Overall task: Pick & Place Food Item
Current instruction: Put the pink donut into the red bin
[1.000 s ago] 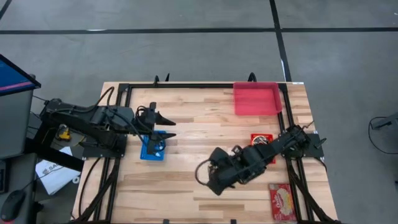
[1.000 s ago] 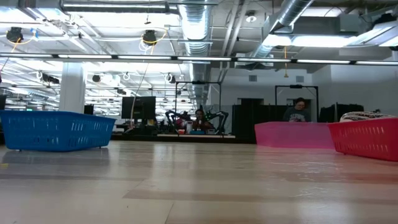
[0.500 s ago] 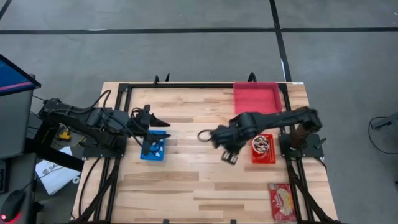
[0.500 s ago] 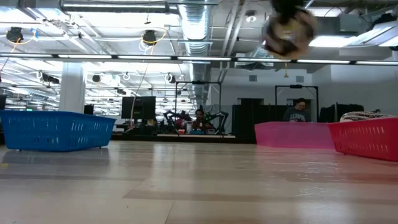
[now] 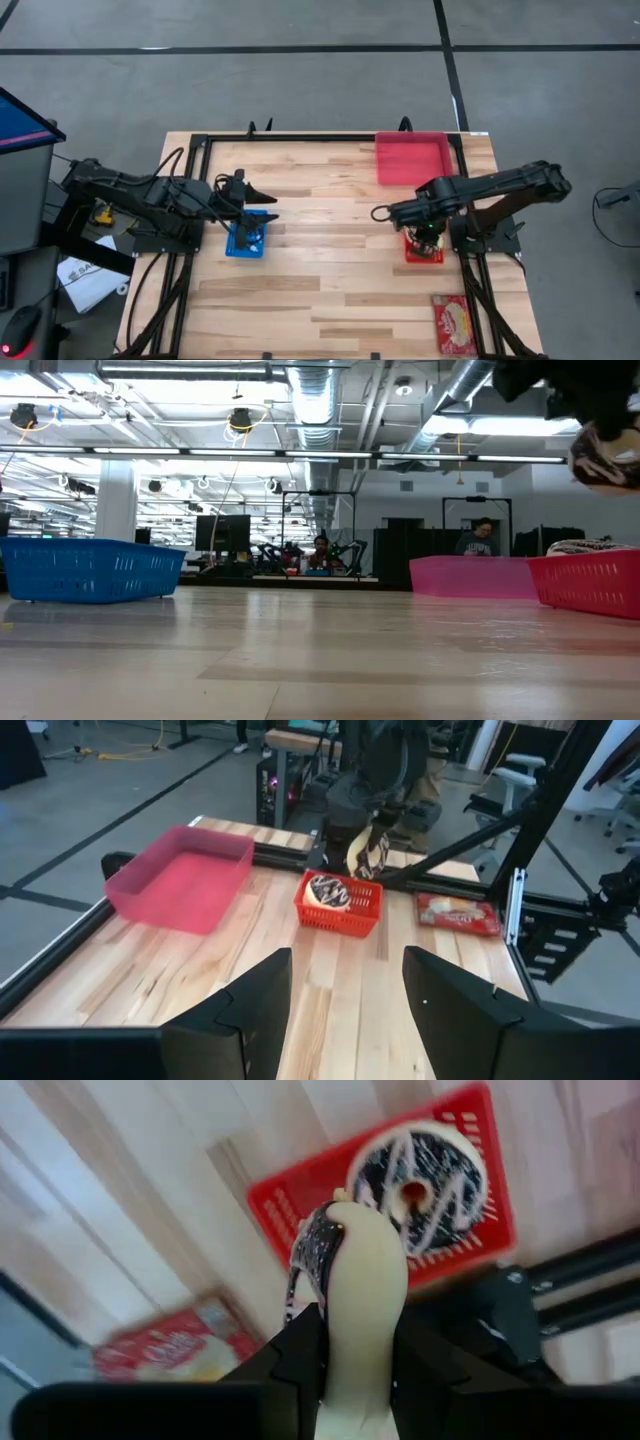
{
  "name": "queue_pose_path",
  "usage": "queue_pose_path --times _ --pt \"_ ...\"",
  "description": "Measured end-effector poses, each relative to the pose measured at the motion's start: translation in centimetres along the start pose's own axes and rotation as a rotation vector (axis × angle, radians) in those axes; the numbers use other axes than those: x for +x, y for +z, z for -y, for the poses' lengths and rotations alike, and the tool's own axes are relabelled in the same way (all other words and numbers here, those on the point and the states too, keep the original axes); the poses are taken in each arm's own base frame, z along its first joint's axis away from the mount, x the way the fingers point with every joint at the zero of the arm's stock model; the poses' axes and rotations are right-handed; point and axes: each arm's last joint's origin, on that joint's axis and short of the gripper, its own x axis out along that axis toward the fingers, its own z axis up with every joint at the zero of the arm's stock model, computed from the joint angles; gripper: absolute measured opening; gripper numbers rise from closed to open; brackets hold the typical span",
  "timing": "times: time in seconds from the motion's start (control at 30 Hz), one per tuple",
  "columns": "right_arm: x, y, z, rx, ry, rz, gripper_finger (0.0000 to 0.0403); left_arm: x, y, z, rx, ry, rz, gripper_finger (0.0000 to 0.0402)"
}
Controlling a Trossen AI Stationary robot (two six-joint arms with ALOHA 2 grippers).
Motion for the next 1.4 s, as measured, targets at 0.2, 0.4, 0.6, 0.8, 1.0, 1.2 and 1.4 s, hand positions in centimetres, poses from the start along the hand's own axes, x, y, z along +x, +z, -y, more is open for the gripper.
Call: queue_pose_path --times 0.2,0.4,0.6,0.8,1.0,1.2,1.4 --pt "1.9 -0.6 -0.2 -0.112 -0.051 -0.008 0.0086 1.7 -0.2 0.7 -0.008 -0.002 0.009 0.0187" --pt "3.8 -0.7 -0.6 -0.150 -0.061 -0.012 0.0086 2.9 -0.3 1.2 -0.037 -0.006 0.024 0.0187" --pt "6.2 -0.7 -1.5 -0.185 -0.081 -0.040 0.0086 3.1 -0.2 1.3 -0.061 -0.009 0.036 0.0187" --pt "7.9 -0.5 -1.8 -0.216 -0.106 -0.033 0.0086 3.0 -0.1 1.4 -0.072 -0.011 0.042 0.0187" --pt "9.3 -0.6 -1.5 -0.209 -0.117 -0.029 0.0086 3.0 0.0 1.5 -0.100 -0.021 0.053 0.0187" --pt "9.6 -0.3 -1.7 -0.199 -0.096 0.000 0.0089 2.8 -0.1 1.8 -0.102 -0.037 0.050 0.0187" --pt "9.5 -0.5 -1.6 -0.163 -0.095 0.010 0.0115 2.8 -0.1 1.9 -0.116 -0.042 0.048 0.0187"
